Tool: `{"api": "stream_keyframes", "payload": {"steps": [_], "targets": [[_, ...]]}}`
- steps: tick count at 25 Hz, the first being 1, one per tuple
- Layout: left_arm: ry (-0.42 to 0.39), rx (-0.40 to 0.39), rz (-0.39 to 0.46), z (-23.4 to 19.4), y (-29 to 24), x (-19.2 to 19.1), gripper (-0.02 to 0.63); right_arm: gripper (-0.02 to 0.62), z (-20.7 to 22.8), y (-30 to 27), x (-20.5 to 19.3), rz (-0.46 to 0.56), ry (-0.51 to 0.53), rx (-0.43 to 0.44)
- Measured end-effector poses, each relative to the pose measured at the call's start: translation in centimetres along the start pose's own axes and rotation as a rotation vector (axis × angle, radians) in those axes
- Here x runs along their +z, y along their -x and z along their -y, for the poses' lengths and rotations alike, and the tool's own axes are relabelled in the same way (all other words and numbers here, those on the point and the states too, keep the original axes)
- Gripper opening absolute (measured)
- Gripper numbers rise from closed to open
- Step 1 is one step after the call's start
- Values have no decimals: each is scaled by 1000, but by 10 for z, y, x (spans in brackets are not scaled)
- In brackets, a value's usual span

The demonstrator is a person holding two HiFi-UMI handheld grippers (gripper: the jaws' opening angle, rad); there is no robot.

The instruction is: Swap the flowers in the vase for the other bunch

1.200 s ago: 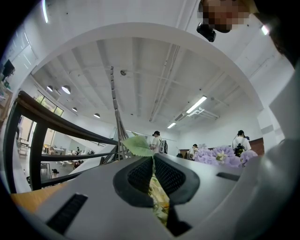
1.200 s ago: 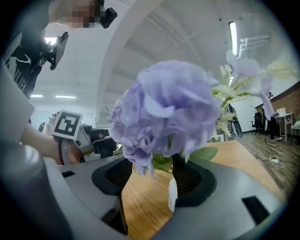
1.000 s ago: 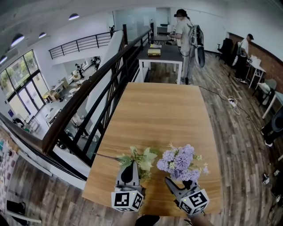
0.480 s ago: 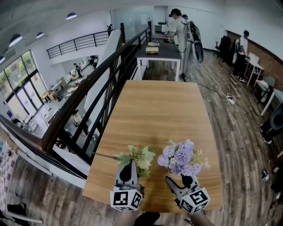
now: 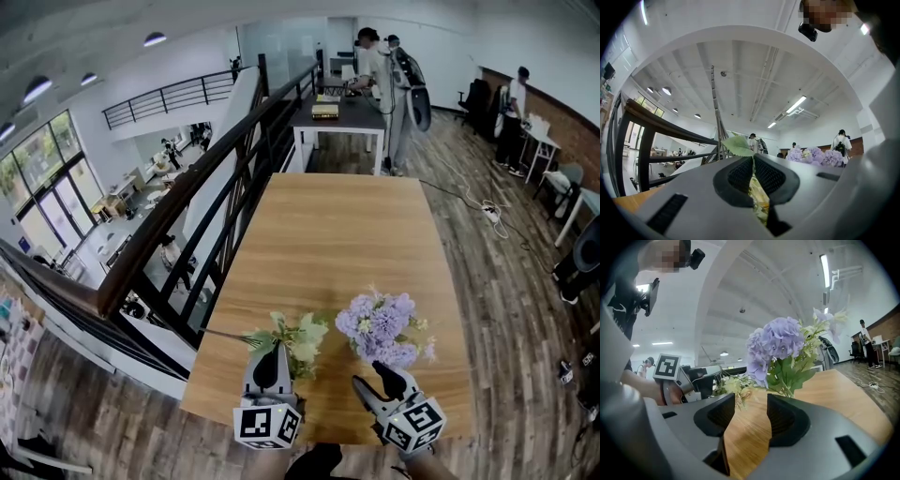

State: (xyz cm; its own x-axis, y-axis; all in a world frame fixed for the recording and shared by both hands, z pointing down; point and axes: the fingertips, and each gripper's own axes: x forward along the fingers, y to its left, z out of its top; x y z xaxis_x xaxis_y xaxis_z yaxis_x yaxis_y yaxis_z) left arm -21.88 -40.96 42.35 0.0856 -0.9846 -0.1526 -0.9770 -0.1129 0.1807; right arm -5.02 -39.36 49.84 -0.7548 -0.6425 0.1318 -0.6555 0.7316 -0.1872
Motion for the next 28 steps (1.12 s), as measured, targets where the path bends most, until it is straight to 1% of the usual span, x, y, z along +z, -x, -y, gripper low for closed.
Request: {"api": "stream_keyframes", "payload": {"steps": [1, 5, 8, 14, 28], "targets": [[-1, 1, 2, 1, 3, 1, 12, 217, -2, 2, -1, 1, 1, 5], [5, 8, 6, 3, 16, 4, 12, 107, -12, 8, -1, 11, 11, 20], [4, 12, 8, 7, 24, 7, 12, 66, -18, 12, 3, 18, 21, 29], [0, 8, 16, 15, 42, 12, 12, 61, -32, 23, 1, 8, 33, 41], [-15, -24, 23, 37, 84, 18, 12, 61, -60, 53, 6, 54, 45, 35]]}}
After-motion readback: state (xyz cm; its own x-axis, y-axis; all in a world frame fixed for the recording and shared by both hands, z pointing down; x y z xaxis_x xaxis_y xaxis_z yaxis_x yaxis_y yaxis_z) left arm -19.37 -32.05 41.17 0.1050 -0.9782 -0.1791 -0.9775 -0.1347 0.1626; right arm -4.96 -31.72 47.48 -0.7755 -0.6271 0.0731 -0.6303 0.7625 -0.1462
